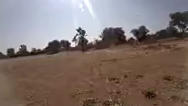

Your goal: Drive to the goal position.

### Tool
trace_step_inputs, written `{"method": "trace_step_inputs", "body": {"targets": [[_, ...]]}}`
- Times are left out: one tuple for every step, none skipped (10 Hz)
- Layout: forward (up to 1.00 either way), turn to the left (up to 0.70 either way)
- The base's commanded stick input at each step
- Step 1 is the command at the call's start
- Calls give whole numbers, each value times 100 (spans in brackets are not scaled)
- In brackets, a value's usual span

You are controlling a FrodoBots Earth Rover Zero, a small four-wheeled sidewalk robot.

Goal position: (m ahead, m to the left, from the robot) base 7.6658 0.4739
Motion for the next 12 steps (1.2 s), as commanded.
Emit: {"method": "trace_step_inputs", "body": {"targets": [[50, 0], [50, 0], [50, 0], [50, 0], [50, 0], [50, 0], [50, 0], [50, 0], [50, 0], [50, 0], [50, 0], [50, 0]]}}
